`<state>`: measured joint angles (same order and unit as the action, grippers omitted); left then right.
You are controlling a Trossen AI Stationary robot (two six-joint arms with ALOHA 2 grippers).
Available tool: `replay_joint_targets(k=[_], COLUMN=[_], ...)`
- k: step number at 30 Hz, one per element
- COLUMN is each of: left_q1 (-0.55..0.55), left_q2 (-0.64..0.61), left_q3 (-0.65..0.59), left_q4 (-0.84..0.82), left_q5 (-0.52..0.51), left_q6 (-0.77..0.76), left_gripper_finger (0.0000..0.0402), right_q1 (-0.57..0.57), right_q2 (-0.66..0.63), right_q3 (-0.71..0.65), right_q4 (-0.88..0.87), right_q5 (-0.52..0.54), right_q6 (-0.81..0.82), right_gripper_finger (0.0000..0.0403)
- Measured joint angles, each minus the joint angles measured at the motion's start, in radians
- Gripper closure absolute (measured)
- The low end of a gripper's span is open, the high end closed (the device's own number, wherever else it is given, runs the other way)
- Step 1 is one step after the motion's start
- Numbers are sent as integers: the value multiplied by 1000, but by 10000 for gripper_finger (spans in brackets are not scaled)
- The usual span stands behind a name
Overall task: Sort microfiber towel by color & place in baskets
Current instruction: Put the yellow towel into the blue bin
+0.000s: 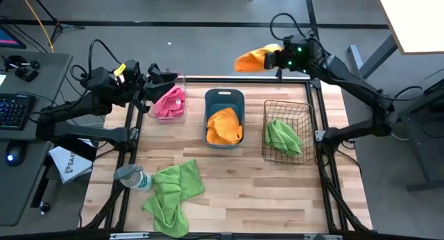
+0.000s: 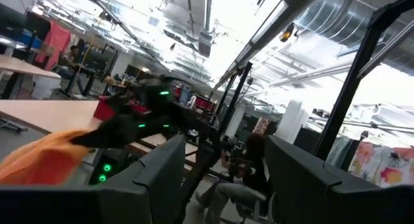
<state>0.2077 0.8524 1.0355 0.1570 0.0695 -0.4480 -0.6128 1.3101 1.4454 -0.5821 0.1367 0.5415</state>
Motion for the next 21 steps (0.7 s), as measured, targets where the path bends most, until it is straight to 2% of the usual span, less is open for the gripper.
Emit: replay_joint_targets(k=[6, 12, 18, 21], left_q1=[0, 0, 1, 1], left_q2=[0, 0, 0, 0], left_q3=[0, 0, 0, 0], left_q4=[16, 27, 27, 27], left_q5=[-1, -1, -7, -7], left_q6=[0, 32, 33, 33], left_gripper_finger=[199, 199, 199, 199], right_q1=[208, 371, 458, 473], right_q2=[4, 79, 241, 305], right_q3=[9, -66, -112, -112], right_q4=[18, 81, 334, 325], right_q5=[15, 39, -65, -75], right_q6=[26, 67, 116, 149], right_gripper_finger=[402, 402, 402, 402])
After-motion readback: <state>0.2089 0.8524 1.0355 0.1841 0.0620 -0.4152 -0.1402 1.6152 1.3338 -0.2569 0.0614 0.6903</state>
